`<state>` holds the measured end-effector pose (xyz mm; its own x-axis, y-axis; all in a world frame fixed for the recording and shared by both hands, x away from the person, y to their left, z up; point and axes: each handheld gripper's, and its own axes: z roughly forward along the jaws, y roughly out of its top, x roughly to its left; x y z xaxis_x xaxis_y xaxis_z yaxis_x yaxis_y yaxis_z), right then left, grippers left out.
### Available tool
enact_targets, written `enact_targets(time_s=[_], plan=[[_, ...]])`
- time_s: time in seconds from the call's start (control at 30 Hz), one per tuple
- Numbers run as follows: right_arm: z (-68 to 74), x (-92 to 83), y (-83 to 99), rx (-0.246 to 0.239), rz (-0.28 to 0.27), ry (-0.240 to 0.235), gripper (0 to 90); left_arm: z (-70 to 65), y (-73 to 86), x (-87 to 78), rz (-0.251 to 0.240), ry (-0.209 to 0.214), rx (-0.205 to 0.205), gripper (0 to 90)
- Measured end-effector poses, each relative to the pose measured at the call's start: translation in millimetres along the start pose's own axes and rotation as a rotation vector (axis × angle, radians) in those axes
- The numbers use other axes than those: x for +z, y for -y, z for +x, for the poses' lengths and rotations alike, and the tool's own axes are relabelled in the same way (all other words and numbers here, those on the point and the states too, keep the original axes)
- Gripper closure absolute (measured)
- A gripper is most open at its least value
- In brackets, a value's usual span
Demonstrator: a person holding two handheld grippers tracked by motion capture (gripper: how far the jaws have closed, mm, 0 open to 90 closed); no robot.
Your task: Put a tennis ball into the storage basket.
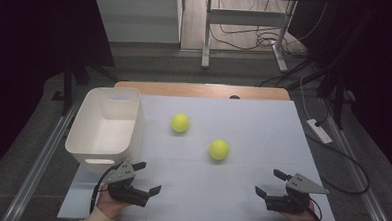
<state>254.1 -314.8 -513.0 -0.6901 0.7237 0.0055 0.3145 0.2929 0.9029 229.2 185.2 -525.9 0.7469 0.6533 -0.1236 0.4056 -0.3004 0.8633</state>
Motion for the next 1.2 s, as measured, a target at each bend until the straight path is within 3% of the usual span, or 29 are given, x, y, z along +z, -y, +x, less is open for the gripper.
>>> enact_targets(time_s=[0.73, 1.2], plan=[[-0.1, -0.9, -0.1, 0.010, -0.001, 0.003, 9.1, -4.1, -3.5, 2.2, -0.002, 0.005, 0.010, 1.9], [0.5, 4.3, -2.3, 0.006, 0.007, -0.006, 9.5, -8.8, -13.6, 4.5, 0.025, -0.021, -0.016, 1.8]])
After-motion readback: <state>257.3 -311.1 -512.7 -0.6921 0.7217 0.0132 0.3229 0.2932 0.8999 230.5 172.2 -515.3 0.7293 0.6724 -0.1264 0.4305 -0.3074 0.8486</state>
